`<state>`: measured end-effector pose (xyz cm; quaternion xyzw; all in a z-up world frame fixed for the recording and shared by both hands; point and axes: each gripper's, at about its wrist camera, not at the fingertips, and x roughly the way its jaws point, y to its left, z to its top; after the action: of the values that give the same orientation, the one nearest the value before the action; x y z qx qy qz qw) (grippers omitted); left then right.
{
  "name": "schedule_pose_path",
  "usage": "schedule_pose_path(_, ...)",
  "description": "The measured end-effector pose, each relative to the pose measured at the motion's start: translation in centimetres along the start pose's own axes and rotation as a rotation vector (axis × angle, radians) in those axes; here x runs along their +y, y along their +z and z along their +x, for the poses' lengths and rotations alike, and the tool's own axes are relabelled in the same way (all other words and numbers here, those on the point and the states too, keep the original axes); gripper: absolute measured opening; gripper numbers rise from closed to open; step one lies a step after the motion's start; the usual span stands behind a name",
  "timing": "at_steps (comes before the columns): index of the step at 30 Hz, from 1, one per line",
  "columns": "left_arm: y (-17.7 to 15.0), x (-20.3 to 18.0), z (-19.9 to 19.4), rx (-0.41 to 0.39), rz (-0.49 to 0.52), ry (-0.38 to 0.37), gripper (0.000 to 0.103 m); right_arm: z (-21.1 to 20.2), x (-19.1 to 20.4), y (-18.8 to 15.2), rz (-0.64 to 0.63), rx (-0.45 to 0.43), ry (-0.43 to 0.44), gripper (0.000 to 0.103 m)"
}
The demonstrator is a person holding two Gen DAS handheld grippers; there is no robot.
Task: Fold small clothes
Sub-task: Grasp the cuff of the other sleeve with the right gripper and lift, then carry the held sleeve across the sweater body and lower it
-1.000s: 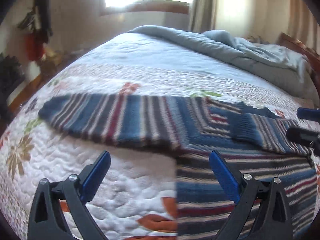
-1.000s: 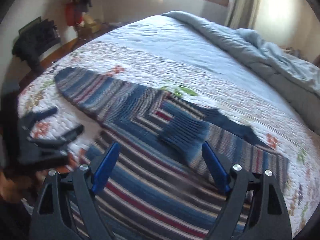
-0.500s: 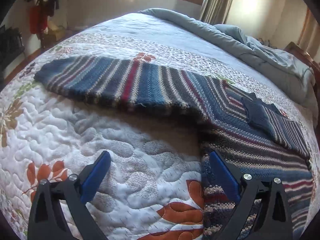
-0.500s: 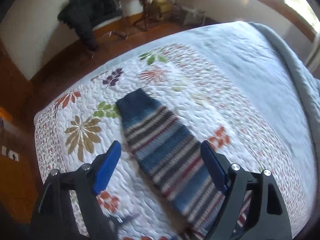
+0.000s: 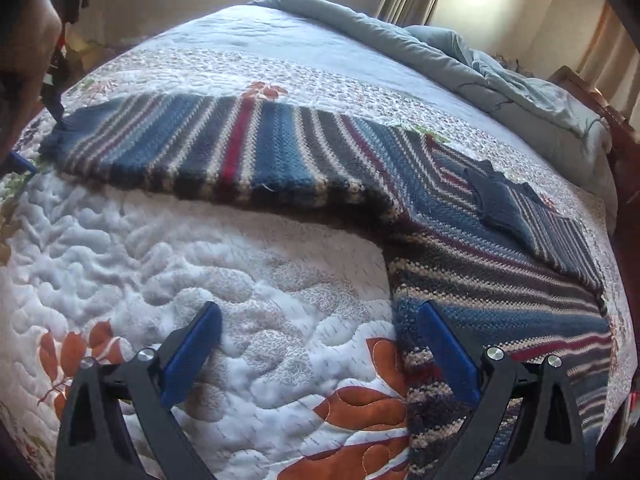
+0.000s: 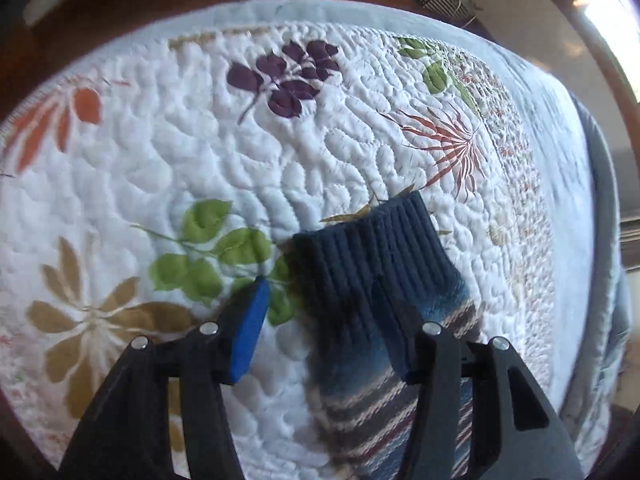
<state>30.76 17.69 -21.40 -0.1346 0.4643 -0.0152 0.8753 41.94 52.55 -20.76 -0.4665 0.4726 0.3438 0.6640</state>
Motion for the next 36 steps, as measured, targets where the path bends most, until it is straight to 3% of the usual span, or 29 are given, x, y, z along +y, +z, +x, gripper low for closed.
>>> schedule_pose_path(2, 0.1, 0.3, -0.2, -0.004, -0.011, -0.010, 0.099, 0.6, -0.3, 0.3, 0.013, -0.005, -0.038, 0.058)
schedule_pose_path(4, 0.2, 0.7, -0.4, -0.006, -0.026, -0.017, 0.099, 0.8, -0.8, 0.3, 0.030, -0.004, -0.045, 0.057)
schedule_pose_path(6, 0.3, 1.2, -0.6, -0.011, -0.045, -0.024, 0.099, 0.9, -1.9, 0.3, 0.062, 0.004, -0.050, 0.035)
schedule_pose_path(7, 0.3, 1.4, -0.6, -0.012, -0.054, -0.027, 0.099, 0.8, -2.4, 0.2, 0.075, 0.009, -0.041, 0.018)
schedule_pose_path(8, 0.3, 1.5, -0.6, -0.011, -0.063, -0.032, 0.099, 0.3, -3.4, 0.0, 0.102, 0.004, -0.031, 0.010)
schedule_pose_path(15, 0.4, 3.1, -0.6, -0.009, -0.137, -0.095, 0.099, -7.7, -10.4, -3.3, 0.266, -0.108, 0.015, 0.008)
schedule_pose_path(18, 0.6, 3.6, -1.4, -0.066, -0.138, -0.001, 0.099, -12.1, -15.1, -7.4, 0.391, -0.162, 0.040, 0.008)
schedule_pose_path(21, 0.9, 3.8, -1.6, -0.075, -0.156, -0.033, 0.099, -14.9, -19.6, -11.8, 0.478, -0.193, 0.034, 0.008)
schedule_pose_path(23, 0.9, 3.5, -1.6, -0.081, -0.154, -0.015, 0.099, -16.8, -22.3, -15.6, 0.550, -0.217, 0.031, 0.008)
schedule_pose_path(29, 1.0, 1.0, -3.2, -0.198, -0.042, 0.064, 0.099, -19.2, -26.7, -24.7, 0.654, -0.258, 0.023, 0.008)
schedule_pose_path(36, 0.9, -0.2, -3.2, -0.232, -0.009, 0.088, 0.099, -18.9, -29.9, -33.0, 0.735, -0.263, 0.031, 0.008)
